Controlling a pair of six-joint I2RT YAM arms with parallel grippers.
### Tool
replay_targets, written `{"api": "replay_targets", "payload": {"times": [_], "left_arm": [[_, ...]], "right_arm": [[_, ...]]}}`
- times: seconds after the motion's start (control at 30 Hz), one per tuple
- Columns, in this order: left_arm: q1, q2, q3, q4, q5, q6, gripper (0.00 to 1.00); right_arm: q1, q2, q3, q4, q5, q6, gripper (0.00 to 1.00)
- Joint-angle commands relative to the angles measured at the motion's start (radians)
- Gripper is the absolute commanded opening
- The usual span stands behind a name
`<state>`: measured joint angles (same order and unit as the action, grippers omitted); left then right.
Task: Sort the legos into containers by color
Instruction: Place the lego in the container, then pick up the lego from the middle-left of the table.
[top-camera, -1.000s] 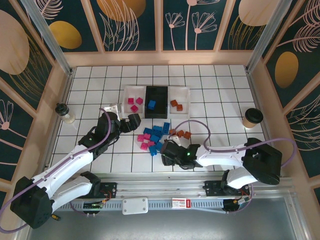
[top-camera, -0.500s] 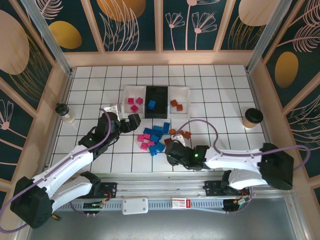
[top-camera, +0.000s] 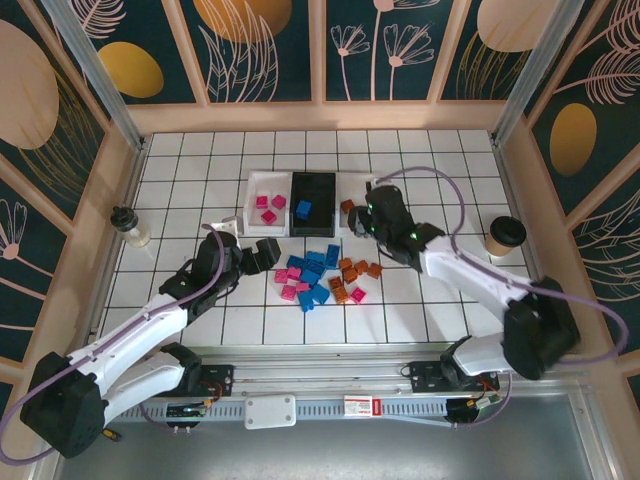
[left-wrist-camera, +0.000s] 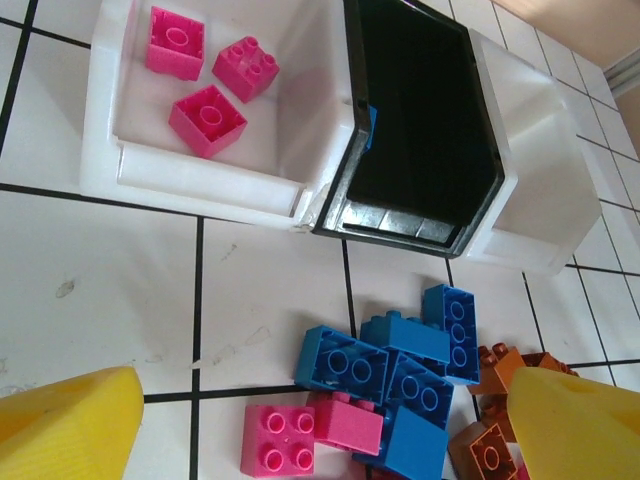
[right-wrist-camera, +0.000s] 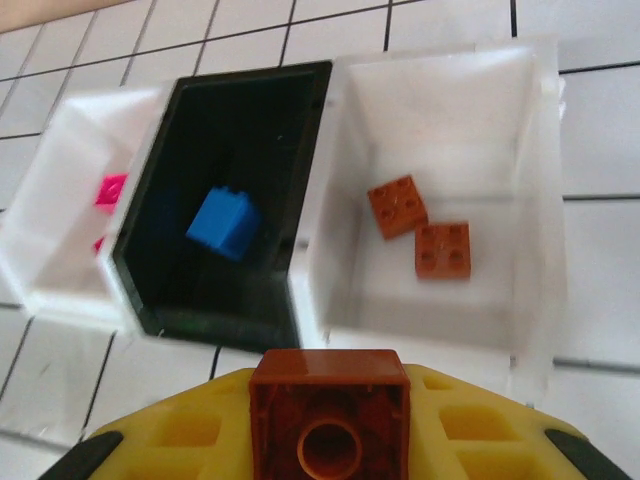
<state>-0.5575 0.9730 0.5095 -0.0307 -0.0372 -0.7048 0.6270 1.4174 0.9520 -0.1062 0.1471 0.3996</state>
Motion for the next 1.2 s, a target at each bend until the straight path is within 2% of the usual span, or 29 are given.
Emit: {"api": "replay_targets", "payload": {"times": [0.0,0.2,0.33,0.43,0.6,0.73,0.9,1.03,1.17], "left_arm": [[-0.007,-0.023,-0.012,-0.008,0.020,0.001,0.93],[-0.038,-0.019,-0.040,-0.012,0.037,-0.007,0.91],[-0.068,0.000,-0.049,-0.020,0.041,-0.009,0.88],[-0.099,0.011,-0.047,-0.032,0.048,-0.010,0.85],[-0.213,0.054,-0.033,-0.082,0.029,-0.013,0.80],[-0.335,0.111,-0.020,-0.136,-0.018,-0.029,0.74],[-0.447,0.183,-0.001,-0.133,-0.039,-0.041,0.63],[-0.516,0.299,0.055,-0.117,-0.046,-0.029,0.65],[-0.528,0.389,0.078,-0.101,-0.092,-0.030,0.67]], "right_arm": [[-0.059,0.147,0.083,0.063,-0.070,-0.070,0.17],[-0.120,0.329,0.191,0.074,-0.088,-0.073,0.24],[-0.134,0.363,0.225,0.080,-0.109,-0.072,0.50],[-0.131,0.326,0.219,0.079,-0.125,-0.069,0.58],[-0.108,0.193,0.107,0.096,-0.127,-0.055,0.60],[-0.085,0.084,-0.013,0.100,-0.126,-0.036,0.61],[-0.055,-0.031,-0.141,0.116,-0.127,0.004,0.61],[-0.053,-0.094,-0.188,0.111,-0.126,0.015,0.61],[-0.053,-0.133,-0.205,0.101,-0.122,0.010,0.62]]}}
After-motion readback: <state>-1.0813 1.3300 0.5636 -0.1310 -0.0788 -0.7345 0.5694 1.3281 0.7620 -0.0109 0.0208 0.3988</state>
